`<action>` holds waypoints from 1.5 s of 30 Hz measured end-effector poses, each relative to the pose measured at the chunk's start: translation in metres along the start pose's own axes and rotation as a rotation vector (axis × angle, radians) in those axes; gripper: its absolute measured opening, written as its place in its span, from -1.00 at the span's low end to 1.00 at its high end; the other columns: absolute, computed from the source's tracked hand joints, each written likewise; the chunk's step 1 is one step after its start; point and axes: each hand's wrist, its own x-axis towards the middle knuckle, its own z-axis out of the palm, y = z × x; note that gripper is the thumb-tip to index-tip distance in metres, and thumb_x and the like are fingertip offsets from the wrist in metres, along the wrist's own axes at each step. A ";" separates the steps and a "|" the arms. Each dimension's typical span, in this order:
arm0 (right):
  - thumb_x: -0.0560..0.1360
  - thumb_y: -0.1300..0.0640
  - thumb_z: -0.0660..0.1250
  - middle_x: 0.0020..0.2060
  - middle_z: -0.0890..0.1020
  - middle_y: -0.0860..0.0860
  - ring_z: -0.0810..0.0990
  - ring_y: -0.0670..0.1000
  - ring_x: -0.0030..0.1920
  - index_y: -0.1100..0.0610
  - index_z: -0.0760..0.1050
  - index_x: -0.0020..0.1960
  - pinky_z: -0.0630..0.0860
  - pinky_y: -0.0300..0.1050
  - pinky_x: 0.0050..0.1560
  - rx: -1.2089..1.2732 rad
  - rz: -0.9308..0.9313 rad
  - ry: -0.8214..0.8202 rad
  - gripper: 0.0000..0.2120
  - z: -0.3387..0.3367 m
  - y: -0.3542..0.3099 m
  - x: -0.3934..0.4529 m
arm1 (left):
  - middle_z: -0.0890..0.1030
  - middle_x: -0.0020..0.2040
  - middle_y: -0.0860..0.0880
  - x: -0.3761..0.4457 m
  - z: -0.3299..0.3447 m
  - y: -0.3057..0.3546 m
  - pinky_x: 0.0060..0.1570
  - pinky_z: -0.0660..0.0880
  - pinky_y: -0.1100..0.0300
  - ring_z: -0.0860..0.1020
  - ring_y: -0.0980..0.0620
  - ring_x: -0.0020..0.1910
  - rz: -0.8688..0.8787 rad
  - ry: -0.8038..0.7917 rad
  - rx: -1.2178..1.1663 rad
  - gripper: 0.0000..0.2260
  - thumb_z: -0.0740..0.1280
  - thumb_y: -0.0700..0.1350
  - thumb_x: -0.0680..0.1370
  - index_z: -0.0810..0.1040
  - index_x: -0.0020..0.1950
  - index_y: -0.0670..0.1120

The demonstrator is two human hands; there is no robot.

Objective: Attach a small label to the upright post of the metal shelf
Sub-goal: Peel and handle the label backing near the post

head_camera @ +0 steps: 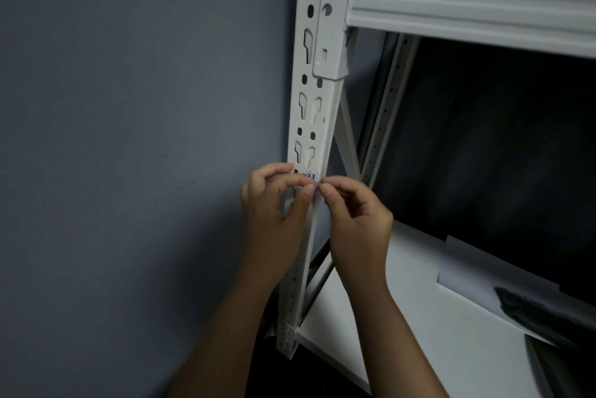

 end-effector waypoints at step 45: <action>0.51 0.36 0.33 -0.36 0.62 -0.15 0.63 -0.24 -0.26 0.25 0.51 0.01 0.56 -0.39 -0.19 0.172 0.219 0.233 -0.90 0.018 0.025 0.009 | 0.37 0.19 0.17 0.002 0.033 -0.028 0.08 0.09 0.66 0.10 0.51 0.14 -0.060 0.414 0.108 -0.91 0.49 -0.13 0.39 0.64 -0.22 0.05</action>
